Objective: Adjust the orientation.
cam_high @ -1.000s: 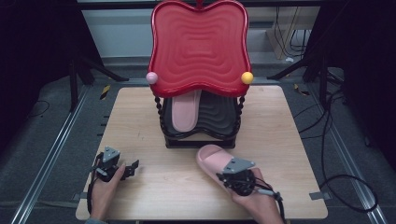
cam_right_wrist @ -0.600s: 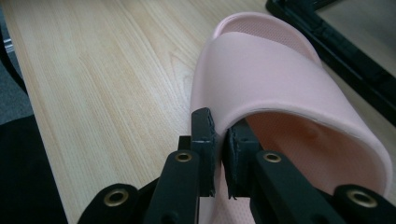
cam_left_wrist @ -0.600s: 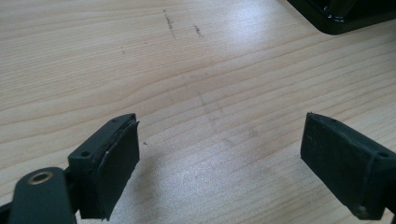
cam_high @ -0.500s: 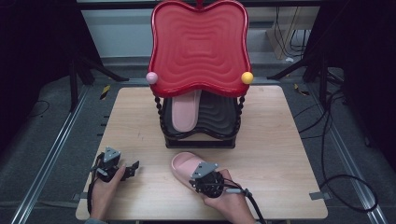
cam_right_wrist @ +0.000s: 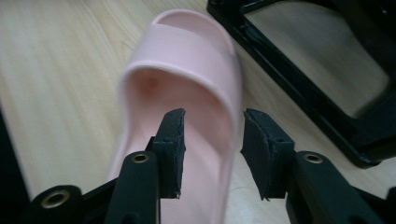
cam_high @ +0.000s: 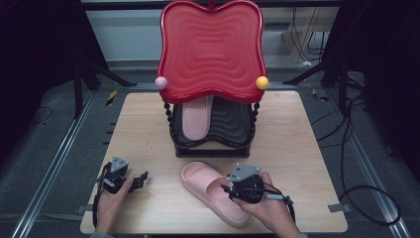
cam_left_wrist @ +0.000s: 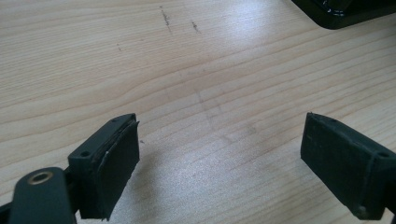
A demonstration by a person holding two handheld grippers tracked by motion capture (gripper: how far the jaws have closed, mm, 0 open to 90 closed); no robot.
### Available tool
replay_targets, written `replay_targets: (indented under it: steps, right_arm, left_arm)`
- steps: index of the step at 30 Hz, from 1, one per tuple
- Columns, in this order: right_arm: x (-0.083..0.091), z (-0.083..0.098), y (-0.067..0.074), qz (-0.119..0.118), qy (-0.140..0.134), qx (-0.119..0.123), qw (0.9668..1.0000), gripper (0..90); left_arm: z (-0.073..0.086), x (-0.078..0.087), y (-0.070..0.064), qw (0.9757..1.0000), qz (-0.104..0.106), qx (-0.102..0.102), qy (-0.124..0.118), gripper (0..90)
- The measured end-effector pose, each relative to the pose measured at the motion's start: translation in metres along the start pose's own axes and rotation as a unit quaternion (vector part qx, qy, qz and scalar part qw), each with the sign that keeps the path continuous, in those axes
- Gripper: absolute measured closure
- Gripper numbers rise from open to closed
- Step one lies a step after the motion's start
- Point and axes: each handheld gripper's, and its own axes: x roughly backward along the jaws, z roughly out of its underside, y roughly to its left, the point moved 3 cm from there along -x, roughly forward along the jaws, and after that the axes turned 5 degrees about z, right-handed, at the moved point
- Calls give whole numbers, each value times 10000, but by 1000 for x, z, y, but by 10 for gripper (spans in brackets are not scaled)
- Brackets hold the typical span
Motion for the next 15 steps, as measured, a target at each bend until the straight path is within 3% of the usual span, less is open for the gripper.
replay_targets:
  steps: [5,15]
  right_arm:
    - [-21,-4,-6,-4,216,164,9996,639]
    - [-43,2,-8,-74,489,123,9987,740]
  left_arm:
    - [0,1,1,10000,5,13,-3,113]
    - [0,0,-1,10000,32,-20,0,113]
